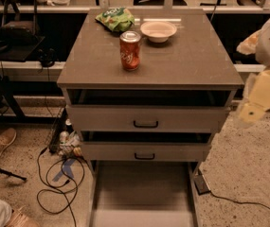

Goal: Place coke can into bottom drawer

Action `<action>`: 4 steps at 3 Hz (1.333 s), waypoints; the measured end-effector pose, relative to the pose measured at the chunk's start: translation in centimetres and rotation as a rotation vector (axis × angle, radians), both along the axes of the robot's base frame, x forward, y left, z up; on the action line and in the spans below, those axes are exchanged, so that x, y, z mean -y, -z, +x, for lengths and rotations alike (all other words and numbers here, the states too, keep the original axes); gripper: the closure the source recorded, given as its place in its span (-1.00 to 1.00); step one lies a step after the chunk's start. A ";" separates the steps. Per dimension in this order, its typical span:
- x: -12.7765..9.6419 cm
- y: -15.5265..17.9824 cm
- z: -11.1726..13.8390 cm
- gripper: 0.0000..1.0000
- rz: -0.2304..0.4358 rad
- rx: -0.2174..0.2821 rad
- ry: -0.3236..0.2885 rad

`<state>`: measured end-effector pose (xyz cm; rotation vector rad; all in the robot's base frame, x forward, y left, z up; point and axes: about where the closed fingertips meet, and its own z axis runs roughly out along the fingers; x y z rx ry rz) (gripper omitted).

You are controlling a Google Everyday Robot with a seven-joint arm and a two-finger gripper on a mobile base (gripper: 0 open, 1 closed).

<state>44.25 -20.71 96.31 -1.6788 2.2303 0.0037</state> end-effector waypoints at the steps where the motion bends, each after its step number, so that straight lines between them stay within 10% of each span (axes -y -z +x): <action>1: -3.0 6.1 3.1 -1.00 0.253 -0.083 0.084; 2: -7.1 9.6 8.0 -1.00 0.483 -0.099 0.163; 4: -7.6 9.3 10.3 -1.00 0.526 -0.037 0.194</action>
Offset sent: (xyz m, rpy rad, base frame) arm 0.1858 0.1110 -0.1161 0.8137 -0.0383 -0.3246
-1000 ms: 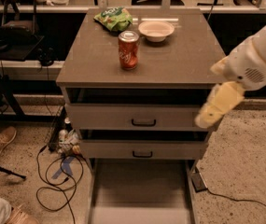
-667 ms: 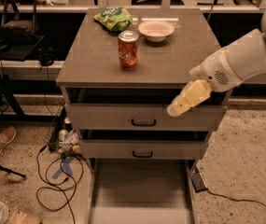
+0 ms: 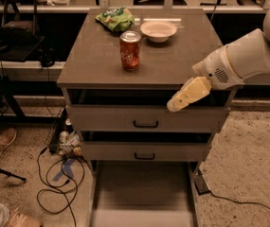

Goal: Place coke can into bottom drawer

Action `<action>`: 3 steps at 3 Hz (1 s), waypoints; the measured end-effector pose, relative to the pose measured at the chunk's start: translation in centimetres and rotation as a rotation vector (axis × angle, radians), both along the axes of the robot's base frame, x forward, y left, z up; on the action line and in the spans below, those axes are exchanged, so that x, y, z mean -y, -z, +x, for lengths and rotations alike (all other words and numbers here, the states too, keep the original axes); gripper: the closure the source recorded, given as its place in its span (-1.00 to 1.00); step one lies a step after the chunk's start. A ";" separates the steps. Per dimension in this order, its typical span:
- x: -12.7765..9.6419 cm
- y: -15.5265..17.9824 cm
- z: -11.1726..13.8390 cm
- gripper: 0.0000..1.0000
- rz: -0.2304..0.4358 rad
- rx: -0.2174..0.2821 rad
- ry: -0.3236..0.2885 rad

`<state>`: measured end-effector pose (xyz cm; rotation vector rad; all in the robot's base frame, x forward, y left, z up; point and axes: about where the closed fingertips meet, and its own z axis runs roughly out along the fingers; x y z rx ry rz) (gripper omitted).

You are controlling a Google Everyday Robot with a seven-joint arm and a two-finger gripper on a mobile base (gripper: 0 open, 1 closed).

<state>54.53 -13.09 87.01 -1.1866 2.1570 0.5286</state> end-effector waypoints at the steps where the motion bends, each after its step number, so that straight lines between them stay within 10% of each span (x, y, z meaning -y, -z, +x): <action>1: 0.0 -0.3 1.7 -1.00 0.001 0.032 0.024; 3: -3.1 -1.8 9.9 -1.00 0.046 0.168 0.108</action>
Offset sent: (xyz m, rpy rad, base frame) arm 0.1026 0.0034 0.0229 0.0356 -0.1865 -0.1327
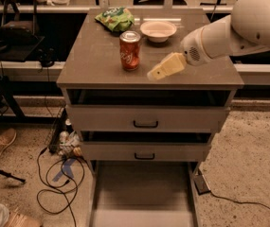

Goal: Place coke can into bottom drawer

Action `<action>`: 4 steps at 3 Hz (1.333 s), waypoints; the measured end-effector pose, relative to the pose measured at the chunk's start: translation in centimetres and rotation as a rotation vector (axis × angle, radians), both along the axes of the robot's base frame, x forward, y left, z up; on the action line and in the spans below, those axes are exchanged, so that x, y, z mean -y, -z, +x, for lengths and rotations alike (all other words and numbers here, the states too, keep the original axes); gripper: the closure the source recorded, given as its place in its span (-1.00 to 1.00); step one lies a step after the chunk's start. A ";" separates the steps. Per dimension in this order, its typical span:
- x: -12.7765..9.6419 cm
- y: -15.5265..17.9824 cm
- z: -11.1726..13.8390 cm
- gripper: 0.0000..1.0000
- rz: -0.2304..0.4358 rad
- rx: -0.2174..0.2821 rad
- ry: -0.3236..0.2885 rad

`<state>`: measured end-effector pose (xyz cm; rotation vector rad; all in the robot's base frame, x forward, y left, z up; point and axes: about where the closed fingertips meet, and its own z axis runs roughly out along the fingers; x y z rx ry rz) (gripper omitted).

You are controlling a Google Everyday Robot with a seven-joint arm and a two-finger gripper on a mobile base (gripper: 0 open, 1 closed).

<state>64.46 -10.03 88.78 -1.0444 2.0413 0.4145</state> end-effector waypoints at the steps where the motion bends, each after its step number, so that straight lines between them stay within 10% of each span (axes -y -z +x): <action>1: -3.4 -0.7 3.0 -1.00 0.036 0.049 -0.002; 3: -8.3 -1.6 7.7 -1.00 0.122 0.113 -0.003; 4: -11.2 -0.6 9.3 -0.49 0.164 0.087 -0.029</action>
Offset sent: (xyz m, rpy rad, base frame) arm 0.0920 0.0818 0.0323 0.1358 -0.1731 -0.0306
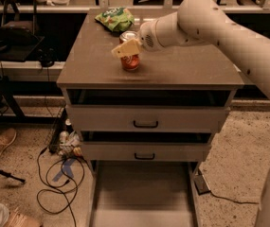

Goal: Place coke can into bottom drawer

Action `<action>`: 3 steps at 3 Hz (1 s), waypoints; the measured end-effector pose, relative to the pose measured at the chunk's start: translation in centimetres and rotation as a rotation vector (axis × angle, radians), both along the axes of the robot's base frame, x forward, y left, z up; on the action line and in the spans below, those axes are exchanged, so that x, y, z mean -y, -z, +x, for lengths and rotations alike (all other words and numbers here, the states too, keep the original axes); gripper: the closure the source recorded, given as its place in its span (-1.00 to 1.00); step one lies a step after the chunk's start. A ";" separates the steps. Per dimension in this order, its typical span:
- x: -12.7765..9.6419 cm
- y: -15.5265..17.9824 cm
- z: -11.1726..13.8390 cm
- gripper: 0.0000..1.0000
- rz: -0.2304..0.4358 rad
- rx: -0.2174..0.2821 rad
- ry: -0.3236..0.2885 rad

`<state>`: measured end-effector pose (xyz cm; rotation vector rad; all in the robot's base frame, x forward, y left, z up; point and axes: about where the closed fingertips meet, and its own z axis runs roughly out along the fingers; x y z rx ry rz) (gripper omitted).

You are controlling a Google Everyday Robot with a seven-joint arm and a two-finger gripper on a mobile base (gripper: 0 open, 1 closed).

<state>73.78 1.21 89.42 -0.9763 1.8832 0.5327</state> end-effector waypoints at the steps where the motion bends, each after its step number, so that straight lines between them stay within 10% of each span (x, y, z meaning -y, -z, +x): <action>1: -1.7 0.5 0.6 -0.03 0.027 -0.017 -0.023; 3: -1.5 1.2 -0.4 0.93 0.110 -0.044 -0.078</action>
Offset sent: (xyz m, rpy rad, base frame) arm -0.0226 -0.0102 -0.0119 0.2335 0.0552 0.1372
